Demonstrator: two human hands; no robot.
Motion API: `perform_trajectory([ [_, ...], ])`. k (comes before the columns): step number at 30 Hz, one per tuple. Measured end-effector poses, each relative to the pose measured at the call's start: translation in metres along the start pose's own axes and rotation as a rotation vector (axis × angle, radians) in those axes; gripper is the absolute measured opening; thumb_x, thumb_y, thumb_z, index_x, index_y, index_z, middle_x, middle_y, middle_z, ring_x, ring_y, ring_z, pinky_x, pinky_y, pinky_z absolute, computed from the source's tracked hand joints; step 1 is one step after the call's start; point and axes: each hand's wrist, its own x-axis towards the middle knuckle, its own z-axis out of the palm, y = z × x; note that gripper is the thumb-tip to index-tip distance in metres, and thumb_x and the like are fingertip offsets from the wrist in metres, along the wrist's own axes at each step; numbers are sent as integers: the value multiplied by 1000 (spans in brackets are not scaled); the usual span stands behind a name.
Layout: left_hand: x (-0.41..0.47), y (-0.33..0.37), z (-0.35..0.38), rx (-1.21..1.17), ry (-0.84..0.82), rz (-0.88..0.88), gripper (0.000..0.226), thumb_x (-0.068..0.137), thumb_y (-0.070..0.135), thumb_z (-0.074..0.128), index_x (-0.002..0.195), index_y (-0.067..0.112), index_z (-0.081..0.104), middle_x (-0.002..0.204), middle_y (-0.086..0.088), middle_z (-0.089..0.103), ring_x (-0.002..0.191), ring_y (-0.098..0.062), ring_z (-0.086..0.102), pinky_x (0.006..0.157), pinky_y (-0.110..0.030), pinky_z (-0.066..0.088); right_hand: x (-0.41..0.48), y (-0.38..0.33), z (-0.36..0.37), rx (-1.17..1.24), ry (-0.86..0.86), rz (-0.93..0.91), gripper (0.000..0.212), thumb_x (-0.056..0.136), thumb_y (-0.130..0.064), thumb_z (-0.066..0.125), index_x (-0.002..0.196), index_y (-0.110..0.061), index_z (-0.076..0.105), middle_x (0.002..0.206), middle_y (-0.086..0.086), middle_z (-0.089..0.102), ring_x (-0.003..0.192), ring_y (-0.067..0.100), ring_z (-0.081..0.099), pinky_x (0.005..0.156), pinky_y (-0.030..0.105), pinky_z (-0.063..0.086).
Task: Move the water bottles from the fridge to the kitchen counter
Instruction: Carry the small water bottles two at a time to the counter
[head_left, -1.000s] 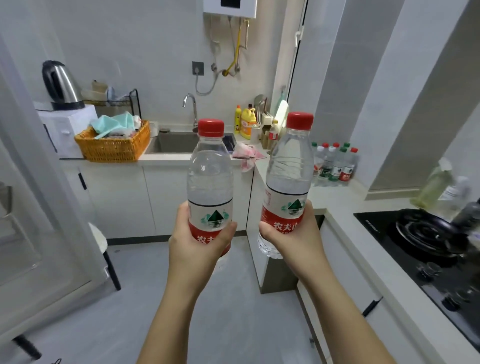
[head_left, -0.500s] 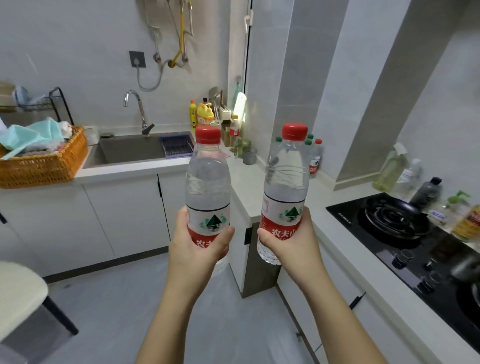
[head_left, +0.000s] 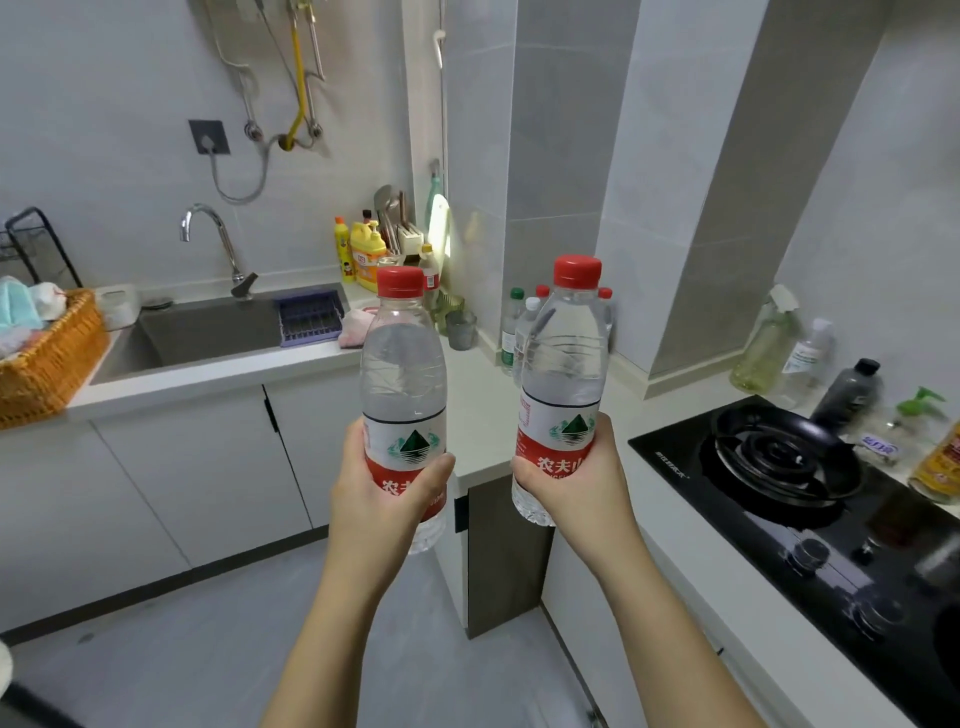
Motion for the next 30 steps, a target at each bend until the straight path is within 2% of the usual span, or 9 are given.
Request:
perform_trajectory([
  [3, 22, -5, 37, 16, 6, -6, 50, 67, 46, 76, 107, 49, 46, 95, 21, 64, 88, 6, 62, 60, -4, 48, 38, 15, -18, 4, -16, 11, 65, 67, -23, 86, 116, -28, 44, 99, -15, 61, 90, 0, 63, 58, 5, 47],
  [5, 34, -8, 61, 22, 10, -11, 48, 69, 43, 77, 105, 51, 46, 96, 27, 63, 88, 6, 62, 60, -6, 49, 63, 25, -30, -1, -25, 13, 64, 66, -25, 86, 114, -30, 44, 97, -16, 61, 89, -1, 63, 58, 6, 48],
  [8, 47, -15, 97, 26, 25, -31, 47, 75, 37, 78, 102, 57, 46, 96, 30, 63, 87, 5, 63, 60, -9, 51, 97, 41, -49, -2, -44, 20, 64, 63, -29, 83, 113, -26, 45, 96, -12, 63, 89, 5, 65, 65, 13, 48],
  [11, 56, -22, 127, 30, 39, -53, 45, 76, 37, 78, 100, 58, 47, 95, 30, 63, 86, 6, 63, 59, -10, 50, 123, 57, -65, 12, -87, 47, 64, 63, -28, 82, 114, -25, 45, 96, -4, 65, 85, 16, 67, 69, 26, 53],
  [14, 63, -28, 150, 24, 39, -82, 44, 74, 38, 78, 100, 55, 48, 95, 30, 64, 86, 6, 64, 59, -10, 50, 141, 69, -78, -11, -74, 44, 65, 66, -23, 85, 117, -26, 45, 100, -12, 63, 92, 5, 64, 70, 18, 51],
  [16, 71, -32, 162, 22, 32, -98, 44, 73, 37, 79, 98, 56, 49, 94, 29, 64, 85, 5, 64, 59, -7, 50, 152, 74, -84, -20, -71, 58, 67, 67, -21, 86, 119, -25, 44, 103, -12, 61, 94, 5, 63, 68, 15, 48],
  [22, 101, -53, 192, 36, 6, -144, 44, 74, 35, 80, 100, 50, 48, 91, 24, 65, 84, 5, 64, 57, -8, 49, 184, 95, -92, -39, -60, 96, 68, 69, -16, 85, 123, -18, 45, 107, -3, 62, 97, 13, 63, 76, 27, 52],
  [27, 138, -82, 215, 35, -50, -193, 42, 75, 34, 80, 104, 42, 50, 90, 20, 67, 82, 2, 65, 68, -22, 53, 220, 121, -88, -69, -31, 142, 64, 69, -17, 84, 119, -19, 46, 103, -5, 64, 93, 11, 64, 69, 23, 51],
  [30, 169, -100, 229, 24, -106, -208, 43, 76, 35, 79, 105, 41, 49, 91, 23, 66, 81, 5, 64, 66, -17, 52, 250, 137, -77, -74, -10, 180, 67, 67, -19, 85, 121, -22, 45, 104, -7, 64, 94, 10, 64, 66, 20, 49],
])
